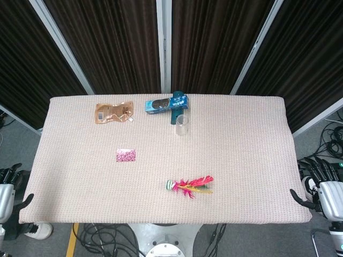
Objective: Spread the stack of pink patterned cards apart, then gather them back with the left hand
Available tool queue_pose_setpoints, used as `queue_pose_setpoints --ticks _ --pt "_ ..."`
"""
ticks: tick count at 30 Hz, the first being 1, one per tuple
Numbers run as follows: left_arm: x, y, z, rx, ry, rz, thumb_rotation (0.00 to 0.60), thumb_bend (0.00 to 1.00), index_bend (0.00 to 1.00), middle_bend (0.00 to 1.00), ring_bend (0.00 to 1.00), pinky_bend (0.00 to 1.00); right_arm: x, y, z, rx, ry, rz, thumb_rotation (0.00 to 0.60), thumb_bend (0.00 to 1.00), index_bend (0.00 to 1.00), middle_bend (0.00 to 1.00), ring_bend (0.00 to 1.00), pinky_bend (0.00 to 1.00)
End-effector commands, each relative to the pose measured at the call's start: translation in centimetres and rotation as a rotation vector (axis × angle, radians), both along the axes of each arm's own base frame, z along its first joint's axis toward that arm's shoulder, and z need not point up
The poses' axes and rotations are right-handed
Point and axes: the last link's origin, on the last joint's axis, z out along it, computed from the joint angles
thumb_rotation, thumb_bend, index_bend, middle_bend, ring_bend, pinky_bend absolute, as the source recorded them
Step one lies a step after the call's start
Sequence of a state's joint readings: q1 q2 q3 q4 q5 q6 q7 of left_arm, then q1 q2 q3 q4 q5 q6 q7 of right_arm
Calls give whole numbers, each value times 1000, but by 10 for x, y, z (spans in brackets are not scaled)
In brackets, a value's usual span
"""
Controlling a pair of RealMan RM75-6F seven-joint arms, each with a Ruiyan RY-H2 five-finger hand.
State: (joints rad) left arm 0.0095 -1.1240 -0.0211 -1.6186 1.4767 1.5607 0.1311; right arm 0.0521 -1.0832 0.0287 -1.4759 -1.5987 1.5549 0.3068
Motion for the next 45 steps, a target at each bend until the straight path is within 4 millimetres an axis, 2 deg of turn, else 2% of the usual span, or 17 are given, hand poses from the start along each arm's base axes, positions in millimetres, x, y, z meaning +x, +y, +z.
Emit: queue_pose_setpoints --ticks 1,17,22,26,33,36,38,42,45 --pt "0 0 0 -2 -3 1 600 256 344 267 214 182 0 -1 0 2 0 1 440 195 161 105 7 0" --pt "2 9 2 -2 11 -30 600 256 344 267 214 182 -1 2 3 -16 -1 4 441 194 161 104 7 0" --pt "5 38 5 -16 11 -107 600 256 344 278 216 206 2 -6 3 -10 12 15 438 195 161 104 6 0" --pt "11 72 4 -42 -3 -189 600 257 344 310 260 301 7 -13 3 -13 22 29 437 193 161 105 6 0" --pt "28 141 -16 -163 -56 -312 600 311 344 523 591 671 14 -20 3 -16 43 37 451 195 161 104 9 0" --pt "40 170 -34 -244 -71 -349 600 370 344 669 765 818 16 -19 3 -15 48 35 449 196 161 104 9 0" --pt "46 183 -46 -304 -90 -353 600 451 344 791 880 911 16 -19 3 -16 50 32 447 195 161 104 9 0" --pt "57 207 -73 -420 -77 -343 600 563 344 877 938 970 17 -17 4 -15 56 30 454 193 161 104 10 0" --pt "64 215 -93 -492 -40 -337 600 602 344 900 948 979 18 -18 4 -15 62 29 453 194 161 104 11 0"
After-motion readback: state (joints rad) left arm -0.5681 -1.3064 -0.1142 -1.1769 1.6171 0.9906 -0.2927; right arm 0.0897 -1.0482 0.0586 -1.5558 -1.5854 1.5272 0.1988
